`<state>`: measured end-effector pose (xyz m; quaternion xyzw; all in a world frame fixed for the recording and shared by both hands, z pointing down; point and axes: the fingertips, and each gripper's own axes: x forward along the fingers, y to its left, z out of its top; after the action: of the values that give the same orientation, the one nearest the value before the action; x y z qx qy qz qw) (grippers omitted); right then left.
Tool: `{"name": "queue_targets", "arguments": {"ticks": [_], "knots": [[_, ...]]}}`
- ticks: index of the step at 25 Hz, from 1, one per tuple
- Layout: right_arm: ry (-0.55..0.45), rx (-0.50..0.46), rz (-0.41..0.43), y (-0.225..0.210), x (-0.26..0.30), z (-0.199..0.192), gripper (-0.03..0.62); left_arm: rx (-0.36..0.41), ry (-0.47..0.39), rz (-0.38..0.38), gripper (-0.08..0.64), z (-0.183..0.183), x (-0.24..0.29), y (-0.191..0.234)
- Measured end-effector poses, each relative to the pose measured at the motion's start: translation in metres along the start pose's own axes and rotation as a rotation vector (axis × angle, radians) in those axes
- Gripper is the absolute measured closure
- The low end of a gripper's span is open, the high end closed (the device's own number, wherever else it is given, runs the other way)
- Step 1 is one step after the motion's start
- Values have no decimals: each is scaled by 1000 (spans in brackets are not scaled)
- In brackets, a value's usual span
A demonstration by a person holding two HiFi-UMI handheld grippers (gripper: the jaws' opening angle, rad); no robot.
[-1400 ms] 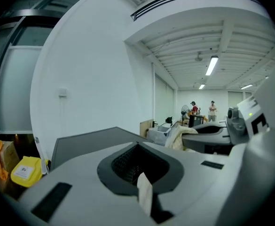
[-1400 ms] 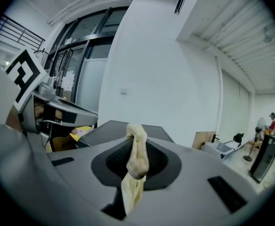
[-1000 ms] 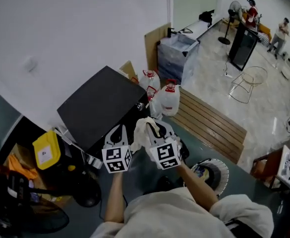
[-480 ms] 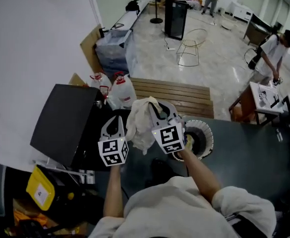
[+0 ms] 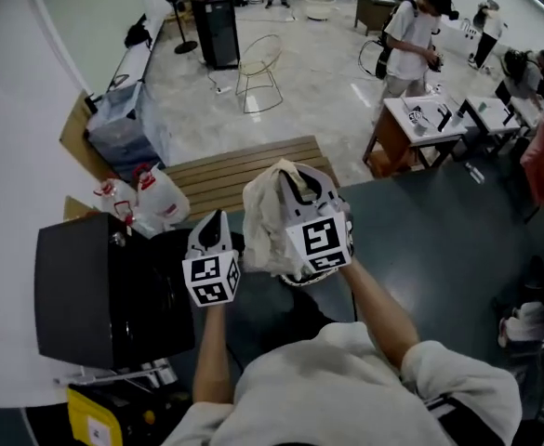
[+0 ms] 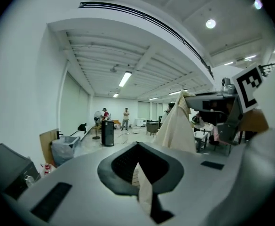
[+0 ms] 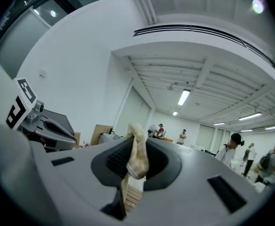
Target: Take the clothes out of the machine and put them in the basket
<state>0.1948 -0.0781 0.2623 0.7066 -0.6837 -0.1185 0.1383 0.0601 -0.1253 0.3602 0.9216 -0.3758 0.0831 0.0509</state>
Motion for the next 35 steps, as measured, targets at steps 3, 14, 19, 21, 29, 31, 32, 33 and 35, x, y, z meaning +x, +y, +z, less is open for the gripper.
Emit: {"name": "queue_targets", "arguments": {"ticks": [3, 14, 19, 21, 29, 31, 32, 33, 35], "knots": [[35, -8, -58, -39, -6, -19, 541, 8, -3, -72, 543, 6, 36, -34], [273, 56, -63, -104, 17, -175, 541, 25, 94, -148, 543, -19, 133, -100], [444, 122, -1, -95, 26, -279, 541, 10, 170, -106, 543, -53, 162, -99], [505, 143, 31, -92, 29, -319, 541, 0, 201, -88, 543, -65, 172, -103], [704, 189, 140, -34, 38, -479, 541, -44, 304, -48, 543, -158, 207, -98], [742, 190, 171, -9, 36, -519, 541, -58, 329, -48, 543, -191, 213, -98], [762, 190, 183, 2, 36, -539, 541, -67, 340, -48, 543, -207, 216, -97], [785, 192, 193, 13, 36, -559, 541, -77, 347, -46, 543, -222, 219, -96], [836, 195, 215, 31, 38, -600, 541, -99, 357, -39, 543, -249, 224, -93]]}}
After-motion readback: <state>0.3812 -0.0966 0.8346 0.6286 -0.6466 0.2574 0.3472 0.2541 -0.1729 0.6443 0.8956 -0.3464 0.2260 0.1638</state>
